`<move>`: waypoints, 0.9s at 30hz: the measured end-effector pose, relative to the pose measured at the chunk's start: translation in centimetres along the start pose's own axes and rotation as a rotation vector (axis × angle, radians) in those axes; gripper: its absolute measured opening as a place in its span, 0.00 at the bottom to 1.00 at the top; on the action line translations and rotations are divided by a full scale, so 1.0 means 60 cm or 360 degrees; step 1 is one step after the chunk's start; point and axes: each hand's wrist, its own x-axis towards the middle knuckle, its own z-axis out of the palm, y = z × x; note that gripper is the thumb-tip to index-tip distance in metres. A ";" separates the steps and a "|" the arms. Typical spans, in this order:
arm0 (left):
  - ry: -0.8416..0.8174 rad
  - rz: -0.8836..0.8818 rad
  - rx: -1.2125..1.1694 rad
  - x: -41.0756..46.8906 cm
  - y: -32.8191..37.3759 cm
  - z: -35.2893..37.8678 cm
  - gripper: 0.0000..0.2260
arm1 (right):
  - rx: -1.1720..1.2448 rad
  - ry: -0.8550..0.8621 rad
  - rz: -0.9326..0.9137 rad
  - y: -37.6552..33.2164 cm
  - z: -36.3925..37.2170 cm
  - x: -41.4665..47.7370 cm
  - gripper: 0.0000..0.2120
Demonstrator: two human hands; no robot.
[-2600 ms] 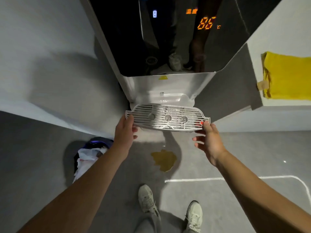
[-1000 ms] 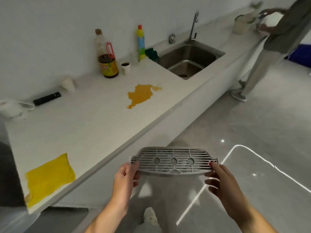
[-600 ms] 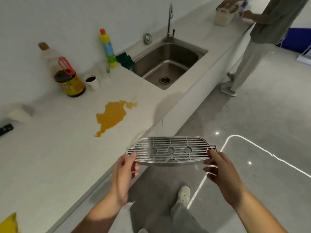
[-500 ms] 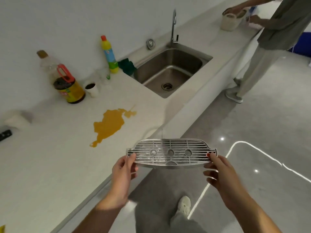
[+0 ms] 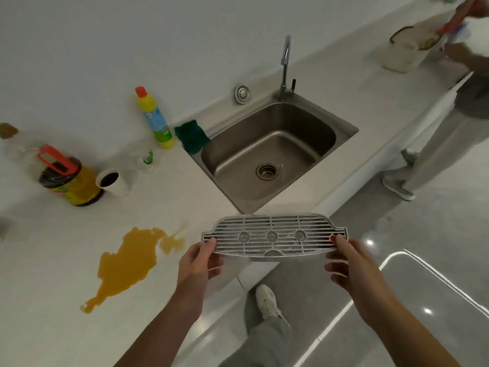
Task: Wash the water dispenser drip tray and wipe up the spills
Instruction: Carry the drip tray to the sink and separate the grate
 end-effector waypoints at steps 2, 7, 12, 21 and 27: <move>0.0053 -0.0016 -0.0048 0.049 0.015 0.044 0.09 | -0.0008 -0.0014 0.0000 -0.033 0.001 0.057 0.13; 0.0099 -0.0010 -0.0087 0.160 0.061 0.140 0.08 | -0.0070 -0.0046 0.0037 -0.129 0.007 0.189 0.13; 0.0132 0.0005 -0.0090 0.239 0.109 0.226 0.08 | -0.0127 -0.0120 0.0043 -0.226 0.006 0.305 0.14; 0.0157 -0.0160 -0.0532 0.352 0.148 0.354 0.18 | -0.0258 -0.0299 0.0102 -0.353 0.023 0.527 0.11; 0.0294 -0.0333 -0.1022 0.382 0.178 0.452 0.27 | -0.0389 -0.0582 0.0139 -0.431 0.025 0.659 0.10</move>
